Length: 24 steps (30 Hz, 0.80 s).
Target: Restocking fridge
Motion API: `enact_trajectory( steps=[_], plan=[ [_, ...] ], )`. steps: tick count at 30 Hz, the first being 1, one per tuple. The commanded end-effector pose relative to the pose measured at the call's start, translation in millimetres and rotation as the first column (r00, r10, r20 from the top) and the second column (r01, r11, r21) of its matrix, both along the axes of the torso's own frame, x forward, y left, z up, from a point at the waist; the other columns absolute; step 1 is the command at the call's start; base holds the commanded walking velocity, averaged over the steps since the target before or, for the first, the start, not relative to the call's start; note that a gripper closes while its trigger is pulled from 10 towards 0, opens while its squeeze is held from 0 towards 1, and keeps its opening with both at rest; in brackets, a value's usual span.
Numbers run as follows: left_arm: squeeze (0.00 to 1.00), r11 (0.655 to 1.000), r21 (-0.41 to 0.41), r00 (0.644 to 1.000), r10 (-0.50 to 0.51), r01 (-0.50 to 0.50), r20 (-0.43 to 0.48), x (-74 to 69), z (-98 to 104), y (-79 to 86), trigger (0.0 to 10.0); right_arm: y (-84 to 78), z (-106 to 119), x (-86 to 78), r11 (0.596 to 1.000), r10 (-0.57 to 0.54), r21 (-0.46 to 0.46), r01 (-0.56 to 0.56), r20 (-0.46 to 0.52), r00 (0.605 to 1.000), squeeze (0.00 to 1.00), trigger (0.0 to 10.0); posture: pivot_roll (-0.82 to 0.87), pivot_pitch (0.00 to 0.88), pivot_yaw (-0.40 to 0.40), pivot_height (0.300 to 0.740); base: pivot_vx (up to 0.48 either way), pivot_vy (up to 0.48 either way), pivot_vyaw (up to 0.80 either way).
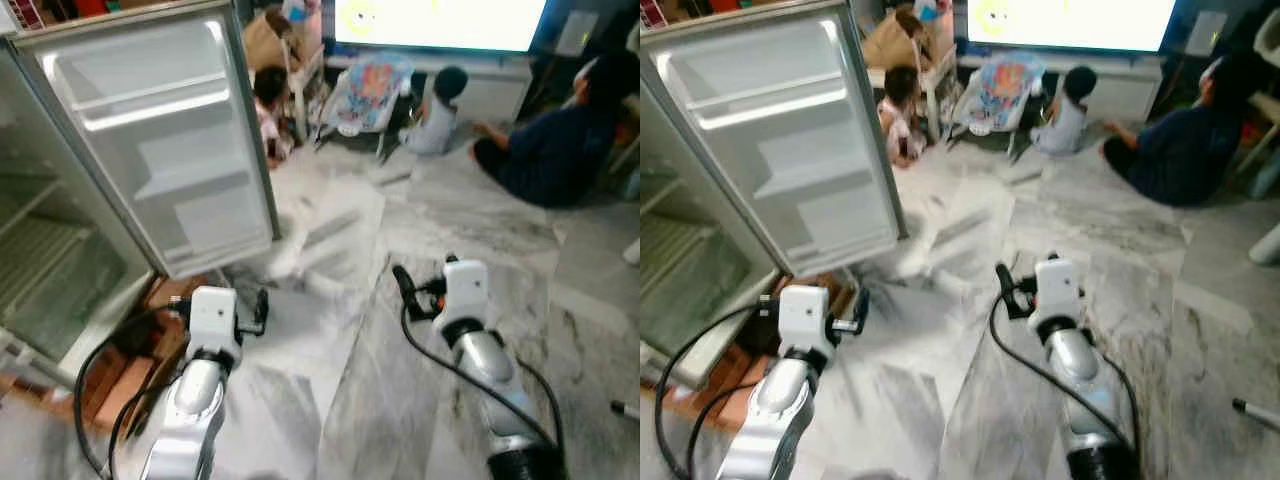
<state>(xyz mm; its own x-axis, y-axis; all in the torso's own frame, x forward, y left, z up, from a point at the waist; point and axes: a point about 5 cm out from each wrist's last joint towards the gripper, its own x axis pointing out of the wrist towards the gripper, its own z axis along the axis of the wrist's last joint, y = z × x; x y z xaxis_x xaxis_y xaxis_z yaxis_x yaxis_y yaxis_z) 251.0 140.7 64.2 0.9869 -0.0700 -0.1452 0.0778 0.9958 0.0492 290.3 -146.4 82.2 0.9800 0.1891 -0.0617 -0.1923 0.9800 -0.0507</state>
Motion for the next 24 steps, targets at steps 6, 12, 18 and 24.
enact_trajectory(
  steps=[6,12,18,24],
  plan=[
    [0.00,1.000,-0.014,0.999,-0.025,0.025,0.021,6.0,5.6,-4.2,10.0,-2.9,-6.2,-3.3,1.000,-0.020,-0.009,0.019,-0.020,1.000,0.00,10.0,-0.05,0.064,0.064,0.740,0.480,0.000,0.00],
    [0.00,1.000,-0.010,1.000,-0.020,0.020,0.024,9.6,6.2,-2.3,10.0,-7.5,-5.8,-1.6,0.999,-0.028,-0.029,0.027,-0.023,0.999,0.00,10.0,-0.06,0.056,0.064,0.740,0.480,0.000,-0.16],
    [0.00,1.000,-0.007,1.000,0.009,-0.008,0.020,11.0,4.1,-1.2,10.0,-8.0,-4.9,0.1,0.999,-0.016,-0.036,0.015,-0.016,1.000,0.00,10.0,-0.04,0.047,0.037,0.740,0.292,0.000,-0.34],
    [0.00,0.998,0.009,0.997,0.069,-0.069,0.025,6.2,2.9,8.0,10.0,-1.4,-5.8,3.4,0.998,0.040,-0.043,-0.042,-0.028,0.999,0.00,10.0,0.00,0.042,-0.022,0.740,0.000,0.000,0.00]
  ],
)
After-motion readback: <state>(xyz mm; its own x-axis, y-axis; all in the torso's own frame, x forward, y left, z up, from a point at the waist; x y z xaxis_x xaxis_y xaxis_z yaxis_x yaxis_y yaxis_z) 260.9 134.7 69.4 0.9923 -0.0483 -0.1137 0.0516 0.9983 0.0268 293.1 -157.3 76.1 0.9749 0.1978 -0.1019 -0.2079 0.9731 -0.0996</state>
